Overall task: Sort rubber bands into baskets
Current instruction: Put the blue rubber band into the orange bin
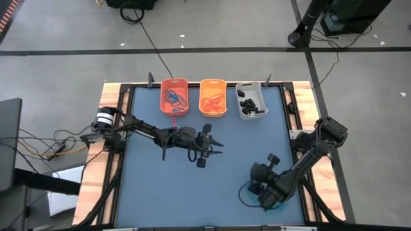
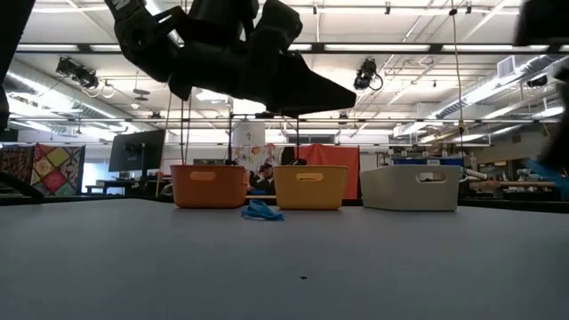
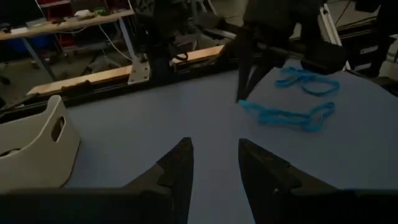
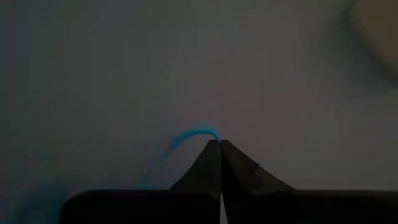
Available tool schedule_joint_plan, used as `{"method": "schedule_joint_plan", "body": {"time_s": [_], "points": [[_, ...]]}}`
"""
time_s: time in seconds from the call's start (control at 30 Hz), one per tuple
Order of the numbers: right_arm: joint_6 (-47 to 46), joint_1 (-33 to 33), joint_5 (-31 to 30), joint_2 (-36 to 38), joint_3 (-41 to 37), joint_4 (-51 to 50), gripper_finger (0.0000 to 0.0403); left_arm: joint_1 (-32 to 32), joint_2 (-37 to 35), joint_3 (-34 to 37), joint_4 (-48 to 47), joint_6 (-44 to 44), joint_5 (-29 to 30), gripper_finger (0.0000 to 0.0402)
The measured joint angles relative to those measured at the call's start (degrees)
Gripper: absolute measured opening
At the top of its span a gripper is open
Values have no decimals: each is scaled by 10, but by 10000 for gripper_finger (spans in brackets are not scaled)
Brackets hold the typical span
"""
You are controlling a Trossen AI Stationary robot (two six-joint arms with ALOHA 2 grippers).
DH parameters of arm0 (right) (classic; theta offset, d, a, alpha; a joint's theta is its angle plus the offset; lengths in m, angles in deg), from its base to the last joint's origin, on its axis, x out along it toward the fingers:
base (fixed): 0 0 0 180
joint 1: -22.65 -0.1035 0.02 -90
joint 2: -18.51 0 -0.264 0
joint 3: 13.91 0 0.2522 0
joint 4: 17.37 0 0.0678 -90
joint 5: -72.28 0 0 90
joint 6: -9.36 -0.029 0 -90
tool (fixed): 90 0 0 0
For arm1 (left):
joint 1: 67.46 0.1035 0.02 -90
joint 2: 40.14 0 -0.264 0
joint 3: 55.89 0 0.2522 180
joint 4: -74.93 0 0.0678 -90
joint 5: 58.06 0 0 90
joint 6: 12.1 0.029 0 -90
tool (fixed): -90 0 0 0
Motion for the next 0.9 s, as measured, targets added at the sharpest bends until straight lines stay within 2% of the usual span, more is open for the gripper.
{"method": "schedule_joint_plan", "body": {"time_s": [0.13,0.23,0.5,0.67,0.9], "points": [[-37,35,-105,0,2,-8,5,-1,0,0,10,-4,0,130],[-21,63,-162,0,2,-4,5,-1,0,0,8,-4,0,130],[49,128,-214,1,2,8,5,-1,0,0,16,-4,4,130],[97,158,-240,1,2,26,5,-1,8,0,18,-5,65,130],[113,169,-308,3,2,49,5,0,48,0,61,-2,111,130]]}}
